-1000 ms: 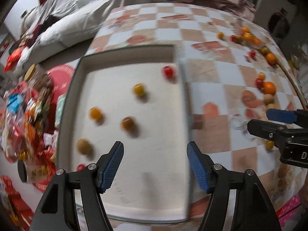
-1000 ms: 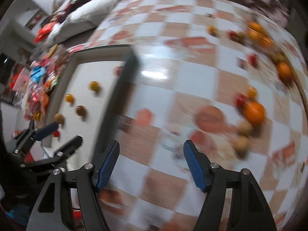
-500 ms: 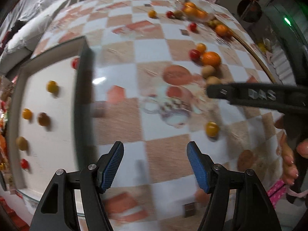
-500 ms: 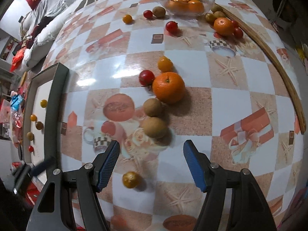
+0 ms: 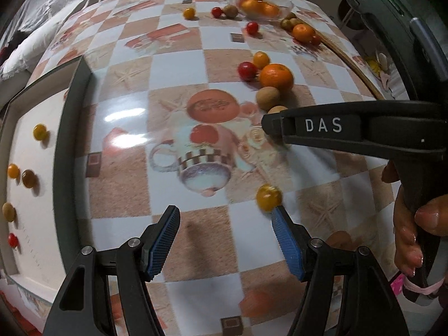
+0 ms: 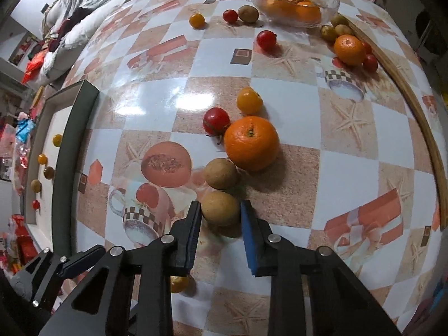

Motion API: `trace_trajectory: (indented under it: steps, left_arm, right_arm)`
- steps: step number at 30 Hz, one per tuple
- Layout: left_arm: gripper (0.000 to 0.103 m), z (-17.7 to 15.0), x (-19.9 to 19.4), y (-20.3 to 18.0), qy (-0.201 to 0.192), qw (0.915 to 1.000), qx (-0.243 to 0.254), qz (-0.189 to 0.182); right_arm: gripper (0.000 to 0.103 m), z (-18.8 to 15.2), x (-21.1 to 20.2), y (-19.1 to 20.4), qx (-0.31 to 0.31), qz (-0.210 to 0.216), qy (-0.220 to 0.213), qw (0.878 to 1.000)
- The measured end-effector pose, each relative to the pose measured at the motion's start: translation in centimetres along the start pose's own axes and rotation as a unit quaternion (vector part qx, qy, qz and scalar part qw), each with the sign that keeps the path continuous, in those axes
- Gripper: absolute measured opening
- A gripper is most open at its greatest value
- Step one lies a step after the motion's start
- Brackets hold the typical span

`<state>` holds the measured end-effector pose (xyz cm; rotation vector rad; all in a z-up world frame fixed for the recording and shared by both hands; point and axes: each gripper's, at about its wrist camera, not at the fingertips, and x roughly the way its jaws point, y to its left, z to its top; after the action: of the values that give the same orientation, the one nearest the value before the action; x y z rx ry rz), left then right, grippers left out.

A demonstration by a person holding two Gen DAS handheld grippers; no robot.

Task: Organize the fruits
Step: 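Move both open tools back toward the brown fruits and yellow tomato, then close left gripper on yellow tomato while right gripper closes on brown round fruit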

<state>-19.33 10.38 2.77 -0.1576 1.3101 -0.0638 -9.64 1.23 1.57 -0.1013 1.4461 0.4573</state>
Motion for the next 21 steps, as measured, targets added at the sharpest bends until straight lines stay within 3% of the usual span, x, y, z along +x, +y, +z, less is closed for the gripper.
trace_trajectory:
  steps: [12, 13, 15, 17, 19, 21]
  left_arm:
    - [0.068, 1.0, 1.9, -2.8, 0.002, 0.9994, 0.035, 0.002]
    - [0.056, 1.0, 1.9, -2.8, 0.002, 0.9994, 0.035, 0.003]
    - [0.049, 1.1, 1.9, -2.8, 0.004, 0.9994, 0.035, 0.006]
    - [0.033, 1.4, 2.3, -3.3, 0.004, 0.9992, 0.040, 0.007]
    - [0.023, 1.7, 2.2, -3.2, 0.012, 0.9988, 0.041, -0.023]
    - [0.023, 1.7, 2.0, -2.9, 0.012, 0.9988, 0.038, -0.028]
  right_arm:
    - [0.031, -0.6, -0.6, -2.4, 0.026, 0.034, -0.001, 0.999]
    - [0.031, -0.5, -0.6, -2.4, 0.026, 0.035, -0.001, 0.999]
    - [0.031, -0.5, -0.6, -2.5, 0.027, 0.036, 0.000, 0.999]
    - [0.031, -0.4, -0.6, -2.5, 0.029, 0.038, 0.000, 0.999]
    - [0.031, -0.4, -0.6, -2.6, 0.029, 0.038, 0.000, 0.999]
    - [0.031, -0.4, -0.6, -2.5, 0.029, 0.038, 0.000, 0.999]
